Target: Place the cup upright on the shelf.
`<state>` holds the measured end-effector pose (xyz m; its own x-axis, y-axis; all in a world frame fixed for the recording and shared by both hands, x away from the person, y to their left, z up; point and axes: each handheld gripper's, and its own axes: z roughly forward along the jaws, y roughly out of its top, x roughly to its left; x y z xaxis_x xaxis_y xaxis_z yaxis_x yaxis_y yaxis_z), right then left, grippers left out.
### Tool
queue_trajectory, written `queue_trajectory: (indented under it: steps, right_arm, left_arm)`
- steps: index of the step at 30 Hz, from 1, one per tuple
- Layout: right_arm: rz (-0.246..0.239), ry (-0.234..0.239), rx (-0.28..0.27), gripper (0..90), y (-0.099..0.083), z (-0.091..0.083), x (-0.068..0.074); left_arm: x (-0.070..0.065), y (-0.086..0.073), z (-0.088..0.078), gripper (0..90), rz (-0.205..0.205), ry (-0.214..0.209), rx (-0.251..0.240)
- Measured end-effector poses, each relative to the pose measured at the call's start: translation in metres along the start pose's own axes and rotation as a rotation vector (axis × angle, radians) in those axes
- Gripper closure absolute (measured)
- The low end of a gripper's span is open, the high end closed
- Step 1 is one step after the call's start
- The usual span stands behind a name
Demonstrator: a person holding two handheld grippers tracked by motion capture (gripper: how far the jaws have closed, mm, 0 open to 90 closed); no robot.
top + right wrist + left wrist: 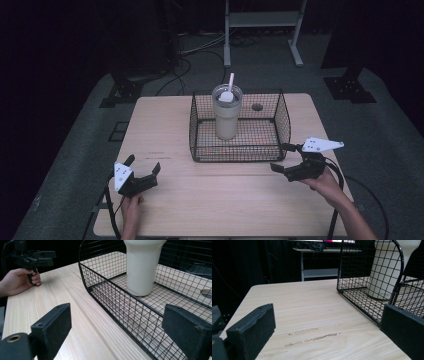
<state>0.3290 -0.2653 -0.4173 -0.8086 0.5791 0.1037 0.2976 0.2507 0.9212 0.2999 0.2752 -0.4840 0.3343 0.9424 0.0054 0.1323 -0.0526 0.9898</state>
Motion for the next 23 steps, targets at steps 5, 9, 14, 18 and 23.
queue_trajectory:
  steps: [5, 9, 14, 18, 23]
  right_arm:
    - [0.008, -0.01, -0.005, 8.2, -0.006, -0.004, 0.0]
    - [0.008, -0.021, -0.004, 8.2, -0.011, -0.006, 0.001]
    - [0.018, -0.03, -0.007, 8.2, -0.02, -0.008, 0.001]
    - [0.02, -0.046, 0.002, 8.2, -0.03, -0.01, 0.003]
    - [0.029, -0.056, -0.007, 8.2, -0.038, -0.013, 0.005]
  left_arm:
    - [0.0, 0.0, 0.0, 0.0, 0.0, -0.001, 0.0]
    - [0.0, 0.0, 0.0, 0.0, 0.001, -0.001, 0.001]
    - [0.0, 0.0, 0.0, 0.0, 0.001, 0.001, 0.001]
    - [-0.001, 0.0, 0.0, 0.0, 0.007, 0.007, 0.003]
    - [-0.003, 0.0, 0.002, 0.0, 0.026, 0.027, 0.023]
